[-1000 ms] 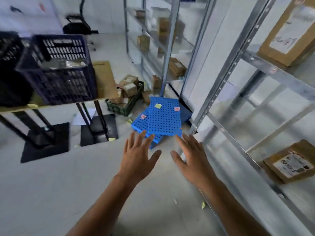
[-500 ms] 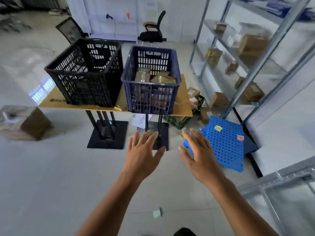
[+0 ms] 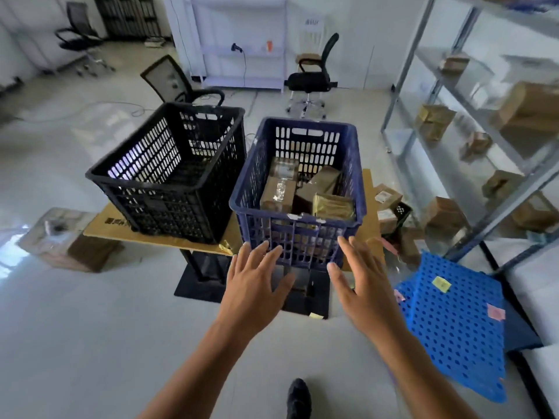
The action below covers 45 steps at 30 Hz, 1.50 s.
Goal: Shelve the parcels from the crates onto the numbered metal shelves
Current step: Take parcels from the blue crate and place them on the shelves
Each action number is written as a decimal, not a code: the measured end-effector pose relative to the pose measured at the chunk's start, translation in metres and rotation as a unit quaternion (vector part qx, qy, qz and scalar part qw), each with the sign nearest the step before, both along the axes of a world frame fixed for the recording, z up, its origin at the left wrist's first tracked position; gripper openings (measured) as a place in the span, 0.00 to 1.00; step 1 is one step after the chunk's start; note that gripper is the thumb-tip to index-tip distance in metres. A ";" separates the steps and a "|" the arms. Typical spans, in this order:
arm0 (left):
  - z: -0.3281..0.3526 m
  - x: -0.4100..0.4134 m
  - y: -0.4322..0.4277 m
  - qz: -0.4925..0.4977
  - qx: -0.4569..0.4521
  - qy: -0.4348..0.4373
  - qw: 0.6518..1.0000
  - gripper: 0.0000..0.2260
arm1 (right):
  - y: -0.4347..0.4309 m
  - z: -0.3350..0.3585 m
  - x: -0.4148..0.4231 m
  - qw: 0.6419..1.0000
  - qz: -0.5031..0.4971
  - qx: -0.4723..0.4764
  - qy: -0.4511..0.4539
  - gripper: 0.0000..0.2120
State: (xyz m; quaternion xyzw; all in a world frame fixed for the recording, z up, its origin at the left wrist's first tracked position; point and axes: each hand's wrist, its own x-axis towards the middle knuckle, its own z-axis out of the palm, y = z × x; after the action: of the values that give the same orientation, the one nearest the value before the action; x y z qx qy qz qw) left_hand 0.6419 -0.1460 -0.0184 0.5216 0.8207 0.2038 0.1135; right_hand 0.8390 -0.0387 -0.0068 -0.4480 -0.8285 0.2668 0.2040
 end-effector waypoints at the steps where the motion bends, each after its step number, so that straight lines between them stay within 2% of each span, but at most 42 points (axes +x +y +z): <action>1: 0.005 -0.009 0.017 0.003 -0.003 0.008 1.000 0.30 | 0.019 0.002 -0.006 1.000 0.008 0.009 -0.001 0.36; 5: 0.018 -0.043 0.084 0.009 -0.003 0.018 1.000 0.31 | 0.089 0.012 -0.029 0.998 0.040 0.041 -0.009 0.36; 9: 0.020 -0.071 0.139 0.021 0.010 -0.025 0.999 0.29 | 0.145 0.019 -0.056 0.997 0.064 0.038 -0.031 0.31; 14: 0.007 -0.112 0.200 0.021 0.007 -0.060 0.998 0.29 | 0.199 0.018 -0.099 0.993 0.091 0.036 -0.061 0.31; 18: -0.016 -0.146 0.245 -0.001 -0.019 -0.065 0.998 0.27 | 0.240 0.010 -0.134 0.991 0.098 0.007 -0.089 0.32; 23: -0.047 -0.176 0.271 -0.003 -0.100 -0.128 0.987 0.27 | 0.280 -0.009 -0.171 0.979 0.106 -0.082 -0.154 0.32; 25: -0.060 -0.184 0.275 -0.004 -0.130 -0.160 0.978 0.29 | 0.293 -0.021 -0.183 0.969 0.114 -0.132 -0.174 0.32; 29: -0.082 -0.188 0.285 0.001 -0.205 -0.237 0.950 0.41 | 0.317 -0.046 -0.201 0.943 0.138 -0.214 -0.215 0.34; 32: -0.088 -0.185 0.289 0.039 -0.215 -0.275 0.936 0.46 | 0.331 -0.065 -0.209 0.920 0.143 -0.265 -0.252 0.39; 36: -0.092 -0.186 0.291 0.093 -0.252 -0.311 0.912 0.49 | 0.335 -0.090 -0.216 0.886 0.167 -0.273 -0.335 0.43; 39: -0.090 -0.186 0.293 0.117 -0.272 -0.332 0.895 0.48 | 0.328 -0.096 -0.220 0.879 0.208 -0.266 -0.338 0.42; 41: -0.080 -0.185 0.294 0.136 -0.261 -0.358 0.886 0.44 | 0.320 -0.095 -0.223 0.882 0.213 -0.274 -0.318 0.46; 43: -0.066 -0.183 0.292 0.164 -0.213 -0.409 0.872 0.38 | 0.316 -0.089 -0.222 0.889 0.207 -0.279 -0.297 0.51; 45: -0.047 -0.180 0.290 0.177 -0.158 -0.439 0.867 0.32 | 0.315 -0.080 -0.215 0.897 0.195 -0.312 -0.246 0.45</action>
State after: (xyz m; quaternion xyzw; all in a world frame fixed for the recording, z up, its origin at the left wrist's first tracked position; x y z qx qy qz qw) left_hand 0.4622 0.1436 -0.0656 0.1991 0.7863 0.2959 0.5045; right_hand 0.6240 0.2763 -0.0869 -0.3692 -0.7975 0.4271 -0.2129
